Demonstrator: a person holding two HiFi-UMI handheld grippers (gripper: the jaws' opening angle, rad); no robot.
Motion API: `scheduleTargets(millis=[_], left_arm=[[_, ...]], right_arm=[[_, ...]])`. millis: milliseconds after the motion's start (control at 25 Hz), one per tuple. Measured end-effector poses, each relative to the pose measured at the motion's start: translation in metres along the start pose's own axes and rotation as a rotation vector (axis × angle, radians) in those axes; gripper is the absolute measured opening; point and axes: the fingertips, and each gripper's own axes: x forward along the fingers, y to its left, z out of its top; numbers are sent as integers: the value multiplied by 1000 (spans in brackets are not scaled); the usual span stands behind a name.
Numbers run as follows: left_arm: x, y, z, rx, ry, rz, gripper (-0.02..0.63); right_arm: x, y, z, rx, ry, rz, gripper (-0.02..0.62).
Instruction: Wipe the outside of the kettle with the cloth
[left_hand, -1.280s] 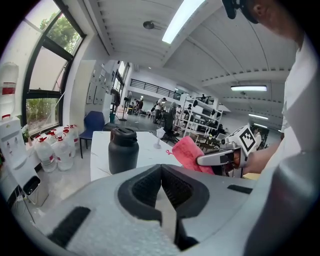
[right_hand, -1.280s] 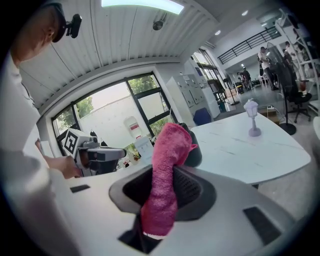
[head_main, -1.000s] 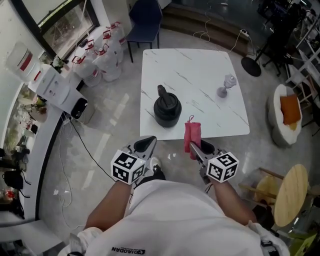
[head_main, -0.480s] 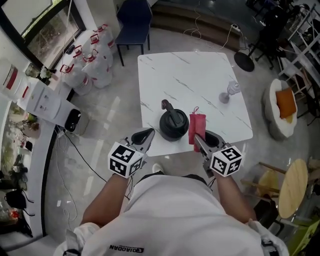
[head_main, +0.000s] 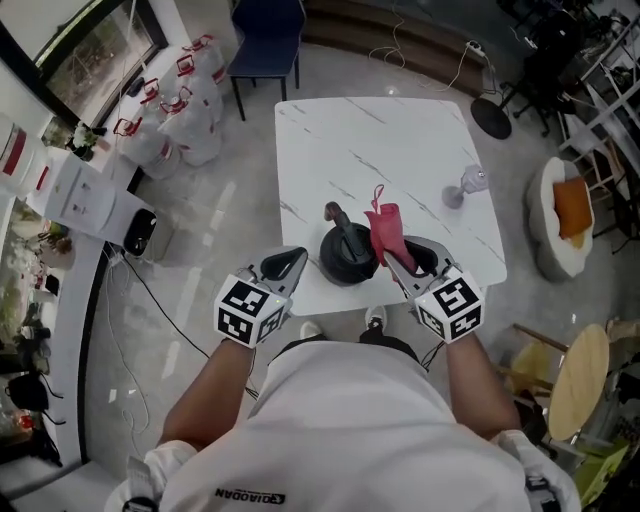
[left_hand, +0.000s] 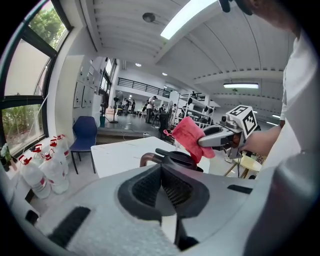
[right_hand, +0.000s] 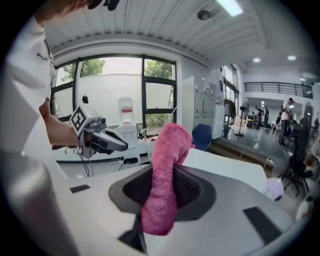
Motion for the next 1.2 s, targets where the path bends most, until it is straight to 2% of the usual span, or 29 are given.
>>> scheduleTargets(millis=[160, 280, 480, 600, 680, 960, 1200], left_arm=[[-2, 6, -2, -35, -16, 49, 8], [-2, 8, -3, -53, -25, 87, 8], [-9, 6, -12, -88, -23, 129, 8], [-16, 11, -18, -102, -21, 154, 8], [-20, 15, -20, -112, -22, 170, 8], [-25, 29, -23, -105, -3, 174, 8], [-14, 39, -15, -22, 28, 142, 8]], right_arm=[[29, 6, 30, -207, 31, 84, 114], [53, 6, 43, -429, 90, 122, 114], [93, 17, 41, -786, 182, 160, 114], [106, 31, 27, -931, 231, 222, 114], [106, 40, 17, -953, 267, 288, 112], [85, 56, 2, -901, 349, 448, 110], [53, 69, -14, -853, 397, 534, 112]])
